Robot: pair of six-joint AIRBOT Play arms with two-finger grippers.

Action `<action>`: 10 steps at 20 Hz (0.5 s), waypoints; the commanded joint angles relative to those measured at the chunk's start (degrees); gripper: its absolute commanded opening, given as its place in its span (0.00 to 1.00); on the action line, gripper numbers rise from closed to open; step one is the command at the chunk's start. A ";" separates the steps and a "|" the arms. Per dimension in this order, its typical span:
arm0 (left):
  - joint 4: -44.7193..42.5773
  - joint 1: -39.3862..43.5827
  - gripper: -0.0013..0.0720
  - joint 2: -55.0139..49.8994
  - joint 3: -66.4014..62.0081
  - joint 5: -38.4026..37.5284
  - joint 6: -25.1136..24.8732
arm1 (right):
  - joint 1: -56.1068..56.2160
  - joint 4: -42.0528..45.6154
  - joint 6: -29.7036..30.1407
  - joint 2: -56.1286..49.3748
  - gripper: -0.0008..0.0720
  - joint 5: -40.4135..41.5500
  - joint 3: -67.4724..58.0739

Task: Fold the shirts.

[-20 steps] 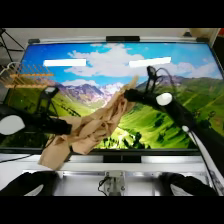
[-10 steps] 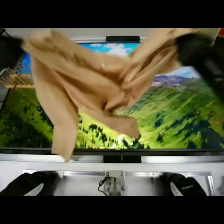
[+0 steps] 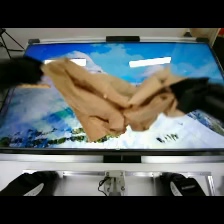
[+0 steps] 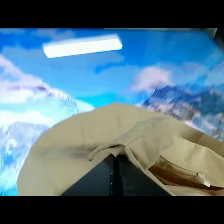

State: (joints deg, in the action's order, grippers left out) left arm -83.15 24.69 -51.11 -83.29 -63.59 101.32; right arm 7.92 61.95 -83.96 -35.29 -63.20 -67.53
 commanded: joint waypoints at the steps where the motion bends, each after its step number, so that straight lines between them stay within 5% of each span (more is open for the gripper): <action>1: 2.34 -0.02 0.09 -0.85 15.91 -3.41 1.68 | -0.07 8.70 -9.33 -2.60 0.09 -15.63 7.80; 10: 11.19 -0.02 0.09 -0.81 31.65 4.87 2.89 | 7.85 4.13 -12.09 -10.19 0.09 -7.54 15.52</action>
State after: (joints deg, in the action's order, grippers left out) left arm -73.49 24.67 -51.92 -54.13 -60.95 103.98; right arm 12.80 66.06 -94.94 -42.96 -72.53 -53.12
